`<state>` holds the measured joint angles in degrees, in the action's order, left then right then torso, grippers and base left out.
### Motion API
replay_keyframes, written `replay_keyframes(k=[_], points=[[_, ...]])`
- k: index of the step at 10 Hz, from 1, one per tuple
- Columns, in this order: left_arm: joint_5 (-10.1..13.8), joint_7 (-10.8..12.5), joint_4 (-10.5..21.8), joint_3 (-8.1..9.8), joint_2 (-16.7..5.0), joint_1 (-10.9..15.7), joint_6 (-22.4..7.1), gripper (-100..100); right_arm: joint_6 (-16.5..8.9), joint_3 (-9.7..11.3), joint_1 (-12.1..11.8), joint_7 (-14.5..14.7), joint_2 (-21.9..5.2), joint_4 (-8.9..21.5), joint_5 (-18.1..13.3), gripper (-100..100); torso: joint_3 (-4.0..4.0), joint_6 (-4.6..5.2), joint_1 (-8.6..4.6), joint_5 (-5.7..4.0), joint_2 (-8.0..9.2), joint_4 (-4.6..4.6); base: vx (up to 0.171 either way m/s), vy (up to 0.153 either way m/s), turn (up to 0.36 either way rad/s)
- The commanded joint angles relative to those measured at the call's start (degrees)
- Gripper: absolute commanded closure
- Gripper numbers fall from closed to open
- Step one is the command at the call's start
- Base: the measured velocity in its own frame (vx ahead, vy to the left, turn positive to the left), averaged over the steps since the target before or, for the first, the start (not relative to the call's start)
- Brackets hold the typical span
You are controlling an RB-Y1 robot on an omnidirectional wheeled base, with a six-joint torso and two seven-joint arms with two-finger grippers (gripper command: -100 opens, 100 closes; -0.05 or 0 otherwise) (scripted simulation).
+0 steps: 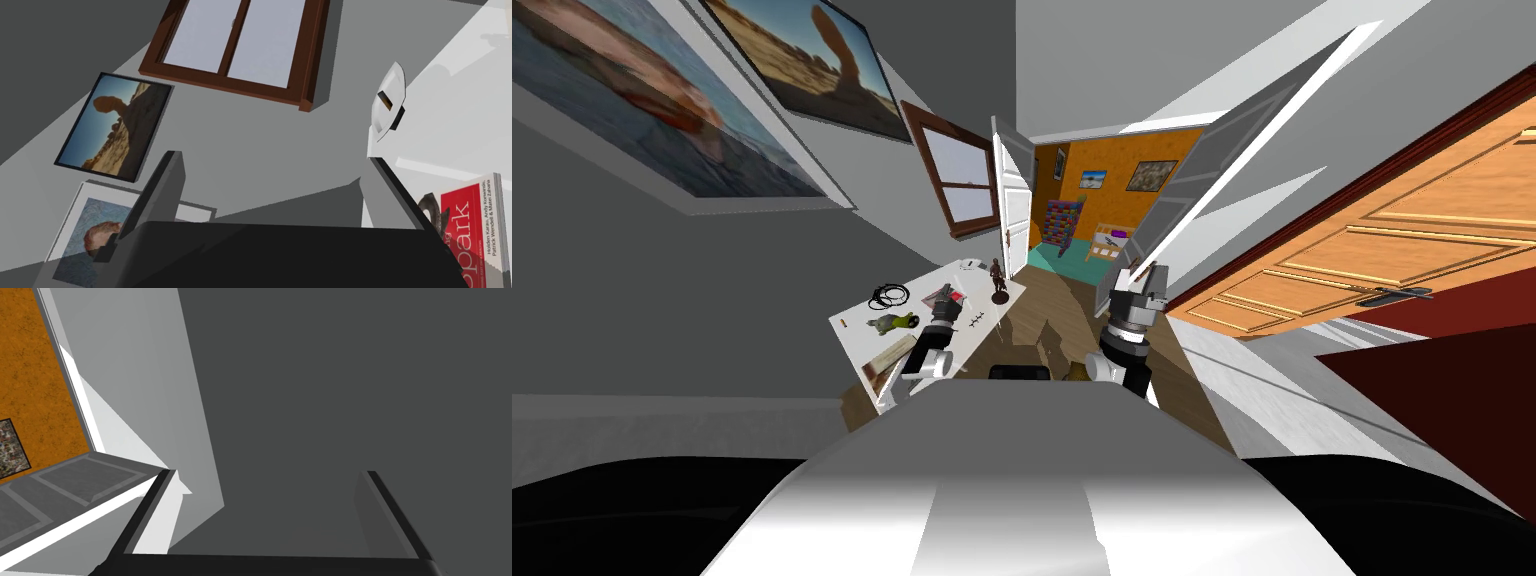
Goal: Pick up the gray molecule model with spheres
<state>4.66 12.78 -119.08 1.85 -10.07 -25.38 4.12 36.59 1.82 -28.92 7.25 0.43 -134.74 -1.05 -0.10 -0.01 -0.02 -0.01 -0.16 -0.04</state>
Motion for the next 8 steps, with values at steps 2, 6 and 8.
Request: replay_keyframes(k=[2,6,8], points=[[2.0,1.9,2.1,1.11,-0.6,-0.1,-4.0,-100,0.0,0.0,0.0,0.0,0.0,0.0,0.0,0,0.01,0.01,-0.02,0.00,0.01,0.00,0.040,-0.011,-0.079],[3.9,3.5,4.4,2.04,-0.8,0.1,-8.4,-100,0.0,0.0,0.0,0.0,0.0,0.0,0.0,0,0.01,0.00,-0.01,0.00,0.02,0.00,0.032,-0.006,-0.057],[5.7,5.1,6.8,2.97,-1.1,0.4,-11.9,-100,0.0,0.0,0.0,0.0,0.0,0.0,0.0,0,0.03,0.01,-0.02,0.00,0.04,0.01,0.037,-0.006,-0.089]])
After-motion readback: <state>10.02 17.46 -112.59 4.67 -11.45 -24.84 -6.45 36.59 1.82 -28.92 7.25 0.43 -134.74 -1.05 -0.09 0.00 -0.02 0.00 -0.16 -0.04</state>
